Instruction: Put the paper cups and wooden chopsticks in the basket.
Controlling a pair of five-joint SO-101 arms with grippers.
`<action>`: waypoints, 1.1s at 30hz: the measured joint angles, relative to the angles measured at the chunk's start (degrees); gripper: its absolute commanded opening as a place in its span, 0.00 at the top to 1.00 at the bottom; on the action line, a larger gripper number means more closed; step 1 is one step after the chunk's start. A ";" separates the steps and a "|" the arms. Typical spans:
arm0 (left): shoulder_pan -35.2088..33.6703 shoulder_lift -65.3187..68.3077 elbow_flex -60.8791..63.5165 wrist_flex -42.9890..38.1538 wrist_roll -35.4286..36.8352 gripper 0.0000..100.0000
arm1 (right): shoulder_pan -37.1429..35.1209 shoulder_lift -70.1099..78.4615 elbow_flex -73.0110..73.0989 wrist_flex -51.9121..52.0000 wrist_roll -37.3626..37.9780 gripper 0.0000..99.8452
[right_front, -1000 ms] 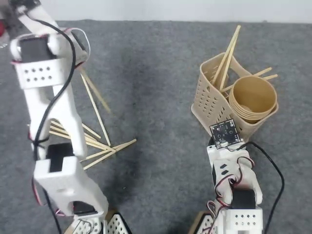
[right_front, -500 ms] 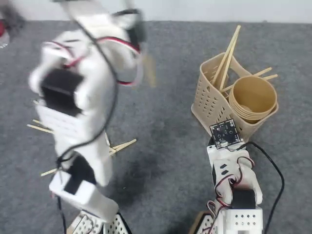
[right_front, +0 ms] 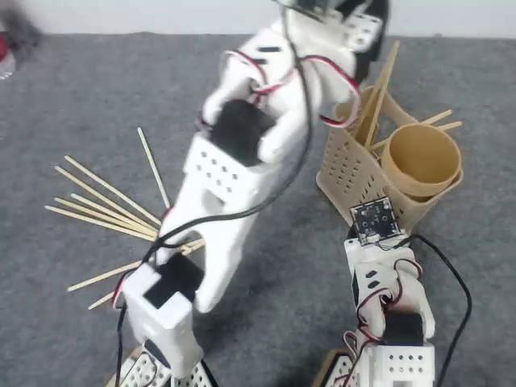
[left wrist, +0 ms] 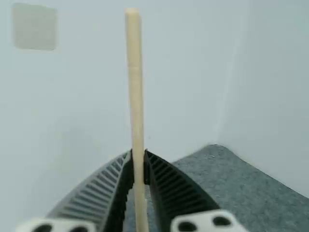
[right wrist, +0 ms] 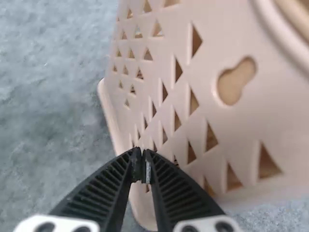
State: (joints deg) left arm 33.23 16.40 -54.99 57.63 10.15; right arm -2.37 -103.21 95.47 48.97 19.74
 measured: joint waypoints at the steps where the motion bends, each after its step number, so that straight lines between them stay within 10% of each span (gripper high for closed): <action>1: 0.79 0.79 0.62 -1.05 -0.18 0.99 | 0.26 0.00 0.00 -0.35 0.00 0.99; 16: 2.37 6.33 8.62 -6.95 -0.18 0.98 | 0.70 0.00 0.00 -0.97 -0.09 0.99; 25: 2.90 5.36 8.62 0.44 -0.18 0.72 | 0.70 0.00 0.00 -0.97 -0.09 0.99; 33: 1.67 -1.05 8.62 13.80 -0.18 0.80 | 0.70 0.00 0.00 -0.97 -0.09 0.99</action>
State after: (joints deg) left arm 34.90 15.34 -46.37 71.43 9.98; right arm -1.67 -103.21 95.47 48.00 19.65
